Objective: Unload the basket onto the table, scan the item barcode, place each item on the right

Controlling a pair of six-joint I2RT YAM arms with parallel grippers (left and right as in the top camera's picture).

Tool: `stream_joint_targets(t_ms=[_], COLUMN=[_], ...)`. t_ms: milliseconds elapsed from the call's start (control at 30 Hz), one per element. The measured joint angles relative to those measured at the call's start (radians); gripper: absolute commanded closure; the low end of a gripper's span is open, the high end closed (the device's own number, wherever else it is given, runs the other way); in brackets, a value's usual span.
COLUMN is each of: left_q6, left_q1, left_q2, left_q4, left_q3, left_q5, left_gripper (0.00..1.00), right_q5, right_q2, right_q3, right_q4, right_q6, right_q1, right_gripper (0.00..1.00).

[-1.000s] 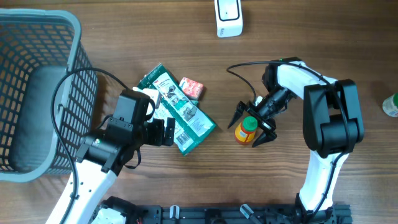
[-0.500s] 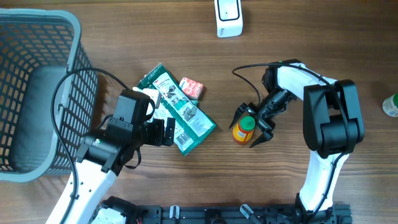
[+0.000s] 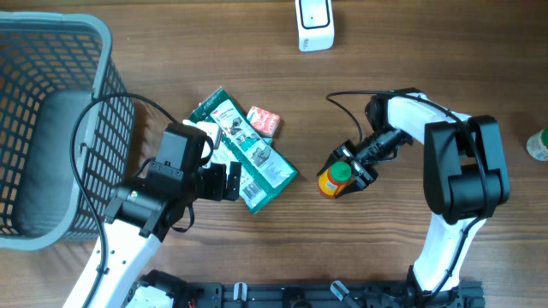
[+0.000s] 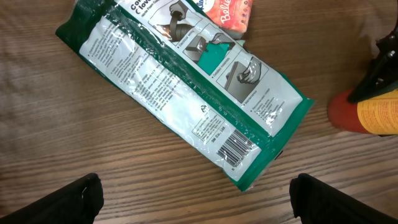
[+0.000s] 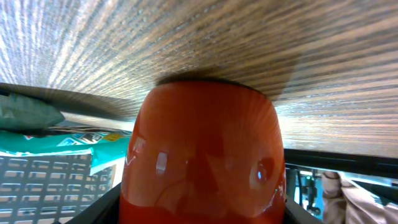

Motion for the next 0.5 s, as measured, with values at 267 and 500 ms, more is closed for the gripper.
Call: stream_joint_targets(t_ms=[267,500], left_q6=[0.0,0.0], left_q1=[0.0,0.0], left_q2=[0.0,0.0], left_q4=[0.0,0.0], left_q3=[0.0,0.0], left_q5=[0.0,0.0], left_gripper=[0.0,0.0], right_q5=[-0.009,-0.027], right_q2=[0.001,-0.043], right_q3=[0.004,-0.005], right_q4=[-0.034,-0.106], right_q6=[-0.002,0.0], right_q1=[0.001,0.015], right_gripper=[0.51,0.54])
